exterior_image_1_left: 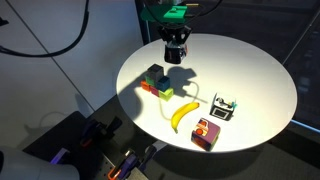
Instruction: Pick up the square plush toy on the left and put it on top of the stacked blocks on the left
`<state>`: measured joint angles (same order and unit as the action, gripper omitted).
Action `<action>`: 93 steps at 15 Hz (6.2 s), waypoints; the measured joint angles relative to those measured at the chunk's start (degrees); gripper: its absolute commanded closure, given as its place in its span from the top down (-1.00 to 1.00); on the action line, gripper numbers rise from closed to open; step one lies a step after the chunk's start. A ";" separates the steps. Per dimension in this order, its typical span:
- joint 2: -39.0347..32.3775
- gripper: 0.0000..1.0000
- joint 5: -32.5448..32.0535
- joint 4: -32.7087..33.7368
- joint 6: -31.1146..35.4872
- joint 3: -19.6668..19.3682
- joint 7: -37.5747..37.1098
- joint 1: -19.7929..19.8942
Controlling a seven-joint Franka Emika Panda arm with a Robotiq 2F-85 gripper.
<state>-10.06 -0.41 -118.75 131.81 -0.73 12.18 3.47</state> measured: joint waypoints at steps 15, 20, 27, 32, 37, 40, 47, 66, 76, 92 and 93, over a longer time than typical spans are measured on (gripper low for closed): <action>2.80 -0.85 1.31 -7.79 6.06 1.76 1.96 -1.63; 4.35 -0.85 1.30 -8.22 3.30 1.77 -3.01 -2.67; 4.48 -0.84 1.13 -8.28 -0.01 1.78 -12.58 -4.27; 4.42 -0.84 0.82 -8.76 -0.04 1.81 -14.99 -4.86; 4.20 -0.83 0.80 -9.11 -0.02 1.81 -15.19 -4.94; 4.08 -0.83 0.80 -9.12 0.30 1.81 -15.19 -4.94; 3.22 -0.76 0.80 -9.01 1.25 1.81 -15.19 -4.94; 1.88 1.00 0.80 -8.61 1.67 1.66 -15.19 -4.92; 2.96 1.00 4.22 -7.86 0.53 1.66 -11.62 -4.74; 8.61 1.00 4.29 -8.79 -0.34 0.47 -9.19 -3.70; 9.35 1.00 4.28 -9.05 -0.34 0.29 -9.01 -3.44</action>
<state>-0.71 3.87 -127.80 131.47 -0.44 3.17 0.03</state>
